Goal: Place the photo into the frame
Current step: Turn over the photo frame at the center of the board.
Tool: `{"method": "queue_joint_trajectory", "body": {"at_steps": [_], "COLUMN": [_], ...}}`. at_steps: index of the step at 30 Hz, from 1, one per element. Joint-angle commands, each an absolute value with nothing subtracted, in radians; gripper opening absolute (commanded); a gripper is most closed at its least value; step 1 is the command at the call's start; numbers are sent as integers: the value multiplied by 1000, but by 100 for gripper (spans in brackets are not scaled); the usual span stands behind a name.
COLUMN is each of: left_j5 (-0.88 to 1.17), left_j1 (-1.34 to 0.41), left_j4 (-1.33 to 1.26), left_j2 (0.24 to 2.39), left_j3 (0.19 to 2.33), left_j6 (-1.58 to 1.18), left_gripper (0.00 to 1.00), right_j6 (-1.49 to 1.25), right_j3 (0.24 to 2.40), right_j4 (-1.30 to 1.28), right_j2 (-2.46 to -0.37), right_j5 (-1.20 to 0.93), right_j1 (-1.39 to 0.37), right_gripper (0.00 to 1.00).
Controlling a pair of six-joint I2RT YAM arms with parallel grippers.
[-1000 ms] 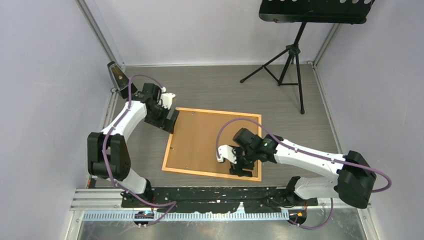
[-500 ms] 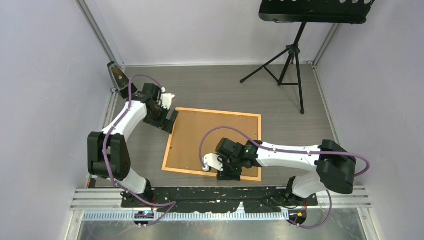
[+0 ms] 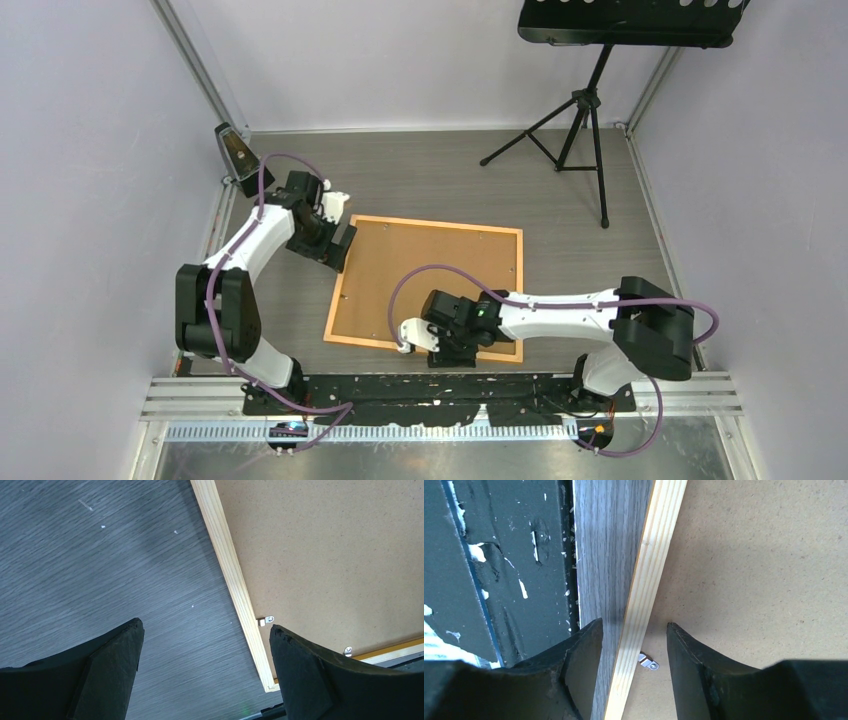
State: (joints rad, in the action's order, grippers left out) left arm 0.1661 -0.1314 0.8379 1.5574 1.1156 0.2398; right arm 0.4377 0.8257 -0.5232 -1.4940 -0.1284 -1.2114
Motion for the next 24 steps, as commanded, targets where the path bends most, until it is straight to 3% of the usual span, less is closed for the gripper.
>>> {"method": "queue_joint_trajectory", "body": {"at_steps": [1, 7, 14, 24], "left_j5": [162, 164, 152, 231], "left_j1": [-133, -133, -133, -132], "left_j4": [815, 814, 823, 836], "left_j2": [1525, 1513, 1485, 1360], "left_j3": [1114, 1105, 1101, 1074], "left_j6": [232, 232, 251, 373], "left_gripper": [94, 94, 95, 96], "right_j6": [409, 405, 405, 435], "right_j3": [859, 871, 882, 1029], "right_j4": [-492, -500, -512, -653], "right_j2": [-1520, -1563, -1554, -1462], "right_j5": [-66, -20, -29, -142], "right_j1": [-1233, -1234, -1236, -1134], "right_gripper": [55, 43, 10, 6]}}
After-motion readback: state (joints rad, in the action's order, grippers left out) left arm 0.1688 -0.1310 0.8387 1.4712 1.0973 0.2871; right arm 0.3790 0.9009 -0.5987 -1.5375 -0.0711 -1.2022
